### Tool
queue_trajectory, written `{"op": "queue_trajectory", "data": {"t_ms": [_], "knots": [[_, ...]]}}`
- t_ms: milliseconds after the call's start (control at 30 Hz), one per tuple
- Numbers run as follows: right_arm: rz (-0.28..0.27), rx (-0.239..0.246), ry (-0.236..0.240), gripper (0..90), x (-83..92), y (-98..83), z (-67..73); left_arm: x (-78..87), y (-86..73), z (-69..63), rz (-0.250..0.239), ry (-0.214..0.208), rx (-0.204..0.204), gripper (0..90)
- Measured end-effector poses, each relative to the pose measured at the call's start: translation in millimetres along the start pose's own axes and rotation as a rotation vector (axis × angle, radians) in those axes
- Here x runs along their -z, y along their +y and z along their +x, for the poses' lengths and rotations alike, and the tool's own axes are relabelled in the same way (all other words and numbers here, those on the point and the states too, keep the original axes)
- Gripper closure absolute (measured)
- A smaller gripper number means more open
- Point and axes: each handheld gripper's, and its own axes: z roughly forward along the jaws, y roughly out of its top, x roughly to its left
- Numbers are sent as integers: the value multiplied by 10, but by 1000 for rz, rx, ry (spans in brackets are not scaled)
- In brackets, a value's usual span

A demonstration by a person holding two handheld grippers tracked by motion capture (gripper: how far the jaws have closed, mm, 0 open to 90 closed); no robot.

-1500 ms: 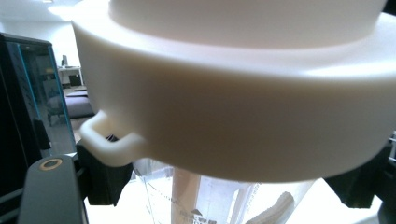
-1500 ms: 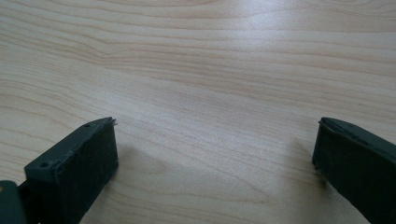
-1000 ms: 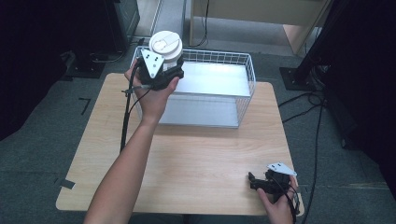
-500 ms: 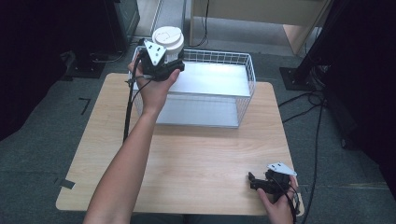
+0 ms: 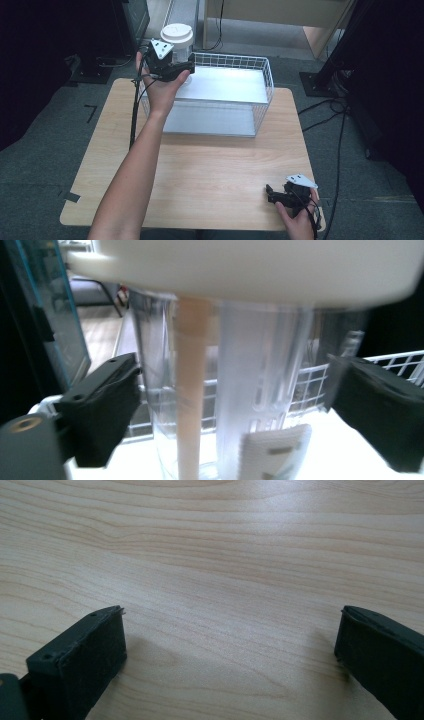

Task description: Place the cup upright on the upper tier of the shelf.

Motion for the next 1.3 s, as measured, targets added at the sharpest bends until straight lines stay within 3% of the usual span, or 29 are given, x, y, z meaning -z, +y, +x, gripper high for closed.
{"op": "queue_trajectory", "data": {"t_ms": [67,300,500,767,1300], "knots": [[0,0,0,0,0,0,0,35,-1,17,-9,-4,15,0],[1,1,0,0,1,0,-1,136,-61,60,2,-16,-3,0],[1,1,0,0,0,0,0,203,-222,96,39,-29,-31,0],[1,0,0,0,0,0,0,355,-423,94,45,-43,-69,0],[0,8,4,0,-10,10,-14,906,-839,75,44,-86,-89,0]]}}
